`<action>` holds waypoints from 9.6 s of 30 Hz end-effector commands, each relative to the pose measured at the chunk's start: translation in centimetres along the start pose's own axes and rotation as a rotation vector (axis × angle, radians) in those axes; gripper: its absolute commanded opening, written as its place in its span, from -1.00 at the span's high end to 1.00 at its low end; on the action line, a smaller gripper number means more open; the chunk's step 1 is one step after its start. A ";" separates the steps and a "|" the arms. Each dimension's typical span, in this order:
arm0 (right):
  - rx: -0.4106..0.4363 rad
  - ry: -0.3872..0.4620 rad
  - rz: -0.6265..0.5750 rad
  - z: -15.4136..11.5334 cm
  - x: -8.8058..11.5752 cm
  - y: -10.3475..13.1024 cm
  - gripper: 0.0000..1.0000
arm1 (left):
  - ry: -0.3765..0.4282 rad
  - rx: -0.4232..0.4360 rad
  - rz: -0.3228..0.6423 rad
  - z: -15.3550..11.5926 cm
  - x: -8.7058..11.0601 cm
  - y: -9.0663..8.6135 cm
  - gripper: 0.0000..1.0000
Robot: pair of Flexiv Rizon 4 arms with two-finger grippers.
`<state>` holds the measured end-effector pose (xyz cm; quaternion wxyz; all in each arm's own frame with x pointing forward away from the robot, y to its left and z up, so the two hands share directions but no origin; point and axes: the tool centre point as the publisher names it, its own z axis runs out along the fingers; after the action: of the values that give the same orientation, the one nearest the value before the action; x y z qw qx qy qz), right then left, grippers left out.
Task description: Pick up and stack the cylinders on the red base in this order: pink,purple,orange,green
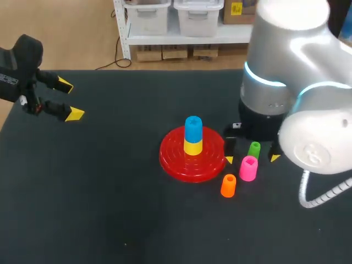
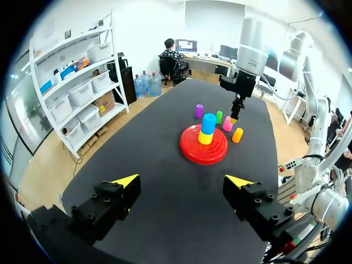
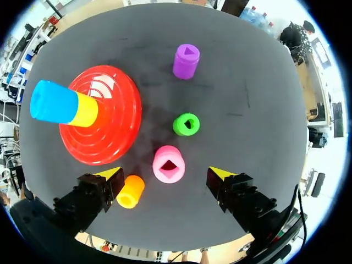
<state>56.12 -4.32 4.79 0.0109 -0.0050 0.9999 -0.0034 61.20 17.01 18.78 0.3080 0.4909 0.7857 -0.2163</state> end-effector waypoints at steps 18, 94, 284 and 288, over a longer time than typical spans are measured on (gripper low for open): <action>0.027 0.009 0.059 0.5 -0.6 0.7 -1.00 | -0.002 0.001 0.001 0.1 0.1 0.1 -1.00; 0.020 0.075 0.478 2.2 -0.4 -0.4 0.05 | -0.002 0.001 0.001 0.1 0.1 0.1 -1.00; 0.097 0.131 0.829 2.7 -14.6 -3.0 0.13 | -0.002 0.001 0.001 0.1 0.1 0.1 -1.00; 0.100 0.132 0.825 2.8 -14.6 -2.9 0.17 | -0.002 0.001 0.001 0.1 0.1 0.1 -1.00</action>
<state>70.80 -7.15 2.38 -0.0531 0.3964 0.9154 -0.0466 61.20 17.01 18.78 0.3080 0.4909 0.7857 -0.2163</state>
